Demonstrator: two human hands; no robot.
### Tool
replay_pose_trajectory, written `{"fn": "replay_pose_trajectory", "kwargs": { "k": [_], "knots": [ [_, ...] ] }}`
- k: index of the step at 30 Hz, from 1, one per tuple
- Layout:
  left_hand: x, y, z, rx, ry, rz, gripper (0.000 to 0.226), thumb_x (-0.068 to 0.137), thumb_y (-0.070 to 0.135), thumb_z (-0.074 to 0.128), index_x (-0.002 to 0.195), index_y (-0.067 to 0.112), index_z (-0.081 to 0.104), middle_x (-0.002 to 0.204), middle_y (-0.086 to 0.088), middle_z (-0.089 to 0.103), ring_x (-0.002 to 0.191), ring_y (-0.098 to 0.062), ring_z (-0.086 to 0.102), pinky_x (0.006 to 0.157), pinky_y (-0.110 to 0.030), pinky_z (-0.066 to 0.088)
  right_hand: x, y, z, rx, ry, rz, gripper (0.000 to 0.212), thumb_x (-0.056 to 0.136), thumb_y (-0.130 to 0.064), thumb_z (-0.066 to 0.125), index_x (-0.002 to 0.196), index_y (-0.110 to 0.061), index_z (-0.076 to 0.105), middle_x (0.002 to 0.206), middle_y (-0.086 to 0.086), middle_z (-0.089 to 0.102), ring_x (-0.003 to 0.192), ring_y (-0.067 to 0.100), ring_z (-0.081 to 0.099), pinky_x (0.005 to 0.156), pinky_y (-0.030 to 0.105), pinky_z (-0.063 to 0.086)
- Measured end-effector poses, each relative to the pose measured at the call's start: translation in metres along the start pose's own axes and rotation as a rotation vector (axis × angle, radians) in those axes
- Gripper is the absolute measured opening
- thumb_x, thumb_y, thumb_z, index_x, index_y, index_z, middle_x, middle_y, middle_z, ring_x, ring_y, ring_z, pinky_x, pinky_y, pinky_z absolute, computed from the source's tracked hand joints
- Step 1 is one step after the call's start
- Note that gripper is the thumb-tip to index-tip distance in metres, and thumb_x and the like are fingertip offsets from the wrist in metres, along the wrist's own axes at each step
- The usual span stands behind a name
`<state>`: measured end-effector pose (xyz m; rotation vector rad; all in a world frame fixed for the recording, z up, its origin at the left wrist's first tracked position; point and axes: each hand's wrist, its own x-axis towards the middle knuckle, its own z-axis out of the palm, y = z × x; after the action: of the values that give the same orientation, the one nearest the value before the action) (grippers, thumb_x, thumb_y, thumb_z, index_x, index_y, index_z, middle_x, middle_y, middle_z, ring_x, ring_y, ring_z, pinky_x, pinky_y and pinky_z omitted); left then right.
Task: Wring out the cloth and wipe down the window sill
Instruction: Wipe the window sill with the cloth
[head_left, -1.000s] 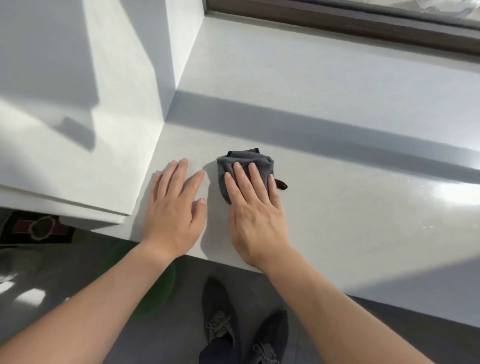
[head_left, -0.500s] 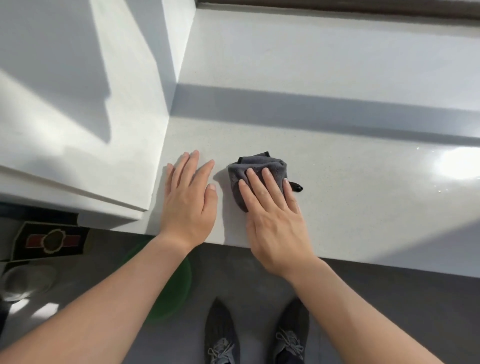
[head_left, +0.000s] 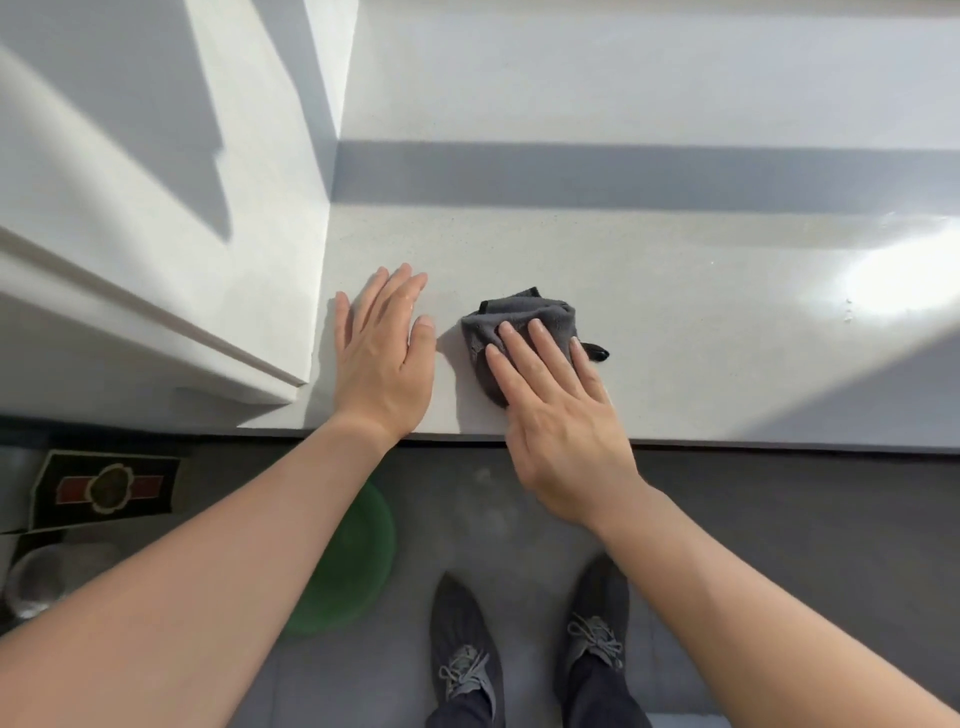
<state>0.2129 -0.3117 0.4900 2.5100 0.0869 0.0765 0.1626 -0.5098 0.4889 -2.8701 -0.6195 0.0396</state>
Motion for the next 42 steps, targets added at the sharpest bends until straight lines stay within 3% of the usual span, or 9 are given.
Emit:
{"fn": "replay_pose_trajectory", "kwargs": {
  "k": [4, 7, 10, 13, 19, 26, 33, 39, 42],
  "knots": [
    [-0.003, 0.001, -0.002, 0.063, -0.051, 0.006, 0.057, 0.097, 0.038, 0.022, 0.148, 0.022, 0.041, 0.162, 0.006, 0.027, 0.151, -0.006, 0.007, 0.122, -0.038, -0.012, -0.03, 0.053, -0.016, 0.029, 0.059, 0.351, 0.061, 0.096, -0.023, 0.033, 0.157, -0.016, 0.03, 0.167, 0.001, 0.019, 0.155, 0.023, 0.008, 0.125, 0.049, 0.009],
    [0.004, 0.01, -0.001, 0.087, -0.052, -0.064, 0.055, 0.097, 0.04, 0.024, 0.145, 0.022, 0.043, 0.16, 0.002, 0.029, 0.151, -0.012, 0.011, 0.123, -0.045, -0.009, -0.03, 0.035, -0.013, 0.046, 0.125, 0.507, 0.062, 0.095, -0.024, 0.035, 0.157, -0.015, 0.03, 0.166, 0.004, 0.02, 0.155, 0.029, 0.01, 0.124, 0.052, 0.007],
    [0.01, 0.028, 0.002, 0.107, -0.034, -0.03, 0.051, 0.097, 0.039, 0.028, 0.143, 0.021, 0.044, 0.158, -0.004, 0.031, 0.149, -0.018, 0.016, 0.123, -0.048, -0.005, -0.032, 0.02, -0.006, 0.031, 0.096, 0.311, 0.062, 0.095, -0.025, 0.038, 0.155, -0.014, 0.033, 0.165, 0.005, 0.024, 0.154, 0.03, 0.014, 0.123, 0.055, 0.014],
    [0.017, 0.046, 0.009, 0.118, -0.083, 0.069, 0.048, 0.1, 0.036, 0.032, 0.144, 0.019, 0.043, 0.16, -0.006, 0.027, 0.15, -0.021, 0.014, 0.124, -0.046, -0.003, -0.035, 0.059, -0.013, 0.03, 0.043, 0.149, 0.059, 0.096, -0.025, 0.038, 0.155, -0.017, 0.035, 0.165, 0.0, 0.024, 0.154, 0.024, 0.014, 0.124, 0.05, 0.015],
    [0.036, 0.072, 0.024, 0.077, -0.12, 0.08, 0.047, 0.102, 0.031, 0.036, 0.148, 0.017, 0.038, 0.164, -0.007, 0.019, 0.152, -0.018, 0.005, 0.124, -0.04, -0.006, 0.012, 0.136, -0.04, 0.072, 0.004, 0.55, 0.066, 0.095, -0.032, 0.028, 0.16, -0.027, 0.016, 0.169, -0.006, 0.004, 0.155, 0.018, -0.007, 0.125, 0.045, -0.003],
    [0.107, 0.102, 0.059, 0.094, -0.035, 0.062, 0.048, 0.102, 0.03, 0.039, 0.147, 0.014, 0.038, 0.162, -0.013, 0.022, 0.151, -0.024, 0.01, 0.124, -0.04, 0.001, 0.124, 0.159, -0.032, 0.079, -0.017, 0.206, 0.059, 0.104, -0.042, 0.03, 0.159, -0.028, 0.016, 0.168, -0.009, 0.005, 0.155, 0.017, -0.007, 0.125, 0.043, -0.005],
    [0.171, 0.127, 0.095, 0.186, -0.069, 0.002, 0.06, 0.099, 0.04, 0.033, 0.155, 0.02, 0.027, 0.168, -0.006, 0.005, 0.153, -0.016, -0.007, 0.12, -0.031, -0.014, 0.252, 0.252, -0.054, 0.075, -0.03, 0.225, 0.058, 0.104, -0.039, 0.031, 0.159, -0.031, 0.016, 0.168, -0.01, 0.004, 0.155, 0.017, -0.004, 0.125, 0.041, -0.005],
    [0.17, 0.133, 0.11, 0.31, -0.018, 0.008, 0.07, 0.092, 0.052, 0.023, 0.155, 0.022, 0.027, 0.167, -0.007, 0.008, 0.154, -0.018, -0.005, 0.124, -0.039, -0.005, 0.339, 0.28, -0.057, 0.049, -0.011, 0.372, 0.058, 0.103, -0.037, 0.024, 0.159, -0.027, 0.014, 0.169, -0.006, 0.003, 0.155, 0.024, -0.007, 0.124, 0.05, -0.005],
    [0.171, 0.126, 0.111, 0.348, -0.021, 0.009, 0.07, 0.093, 0.055, 0.022, 0.157, 0.025, 0.022, 0.167, -0.008, 0.005, 0.154, -0.02, -0.007, 0.125, -0.041, 0.0, 0.371, 0.254, -0.048, 0.061, -0.019, 0.211, 0.057, 0.103, -0.035, 0.022, 0.159, -0.027, 0.015, 0.169, -0.004, 0.003, 0.155, 0.026, -0.006, 0.123, 0.052, -0.006]
  ]
}}
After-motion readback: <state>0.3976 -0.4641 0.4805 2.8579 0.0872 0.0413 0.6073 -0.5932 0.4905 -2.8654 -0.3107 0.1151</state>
